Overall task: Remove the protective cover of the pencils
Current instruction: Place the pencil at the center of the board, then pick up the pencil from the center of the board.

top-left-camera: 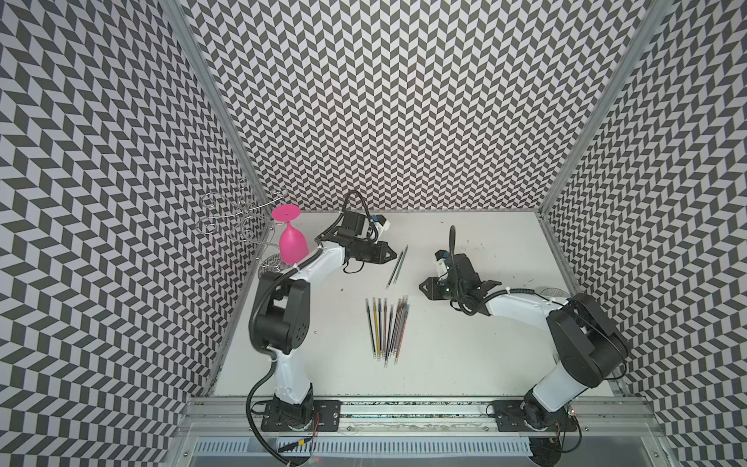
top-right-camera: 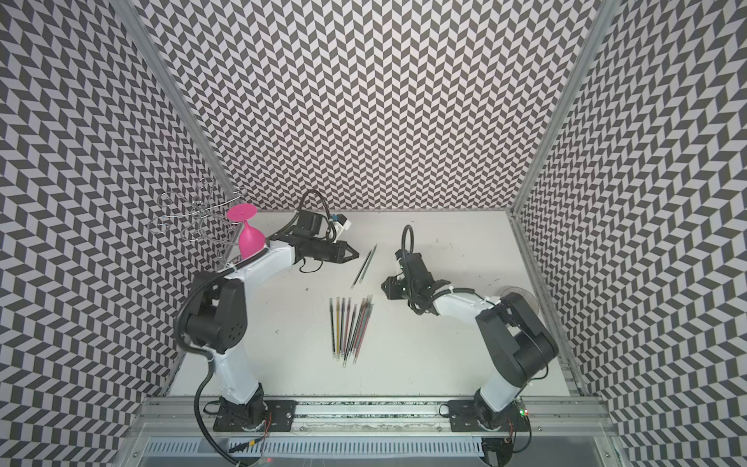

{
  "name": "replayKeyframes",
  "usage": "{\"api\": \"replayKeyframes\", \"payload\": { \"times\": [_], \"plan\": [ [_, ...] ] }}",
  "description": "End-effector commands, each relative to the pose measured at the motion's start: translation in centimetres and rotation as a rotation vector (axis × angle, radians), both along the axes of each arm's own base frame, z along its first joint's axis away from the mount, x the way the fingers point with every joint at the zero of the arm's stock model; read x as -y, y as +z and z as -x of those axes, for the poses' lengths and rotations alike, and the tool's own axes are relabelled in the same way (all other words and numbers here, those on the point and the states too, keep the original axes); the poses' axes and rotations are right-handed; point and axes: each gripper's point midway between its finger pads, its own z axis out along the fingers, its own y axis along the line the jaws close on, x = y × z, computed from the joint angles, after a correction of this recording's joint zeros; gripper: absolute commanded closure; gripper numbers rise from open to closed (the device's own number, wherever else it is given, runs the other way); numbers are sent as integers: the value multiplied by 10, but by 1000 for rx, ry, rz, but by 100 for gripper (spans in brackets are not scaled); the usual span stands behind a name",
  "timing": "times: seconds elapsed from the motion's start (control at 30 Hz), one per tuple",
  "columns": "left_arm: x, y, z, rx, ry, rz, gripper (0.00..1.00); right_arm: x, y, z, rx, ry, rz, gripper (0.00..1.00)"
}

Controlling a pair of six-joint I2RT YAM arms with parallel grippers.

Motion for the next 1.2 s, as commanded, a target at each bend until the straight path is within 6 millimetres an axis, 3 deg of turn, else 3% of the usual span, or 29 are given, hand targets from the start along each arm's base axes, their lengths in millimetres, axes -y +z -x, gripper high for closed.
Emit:
{"api": "replayKeyframes", "payload": {
  "times": [0.0,0.23,0.33,0.87,1.17],
  "plan": [
    [6,62,20,181,-66,140,84,-3,-6,13,-50,-92,4,66],
    [1,120,53,297,-126,273,84,-9,-13,29,-87,-142,62,64],
    [-8,130,57,320,-122,312,86,-15,-12,30,-84,-136,68,64],
    [-9,117,49,277,-107,313,91,-44,-19,30,-57,-113,188,63],
    [-10,109,44,259,-90,289,92,-45,-40,36,-97,-122,235,64]
  ]
}}
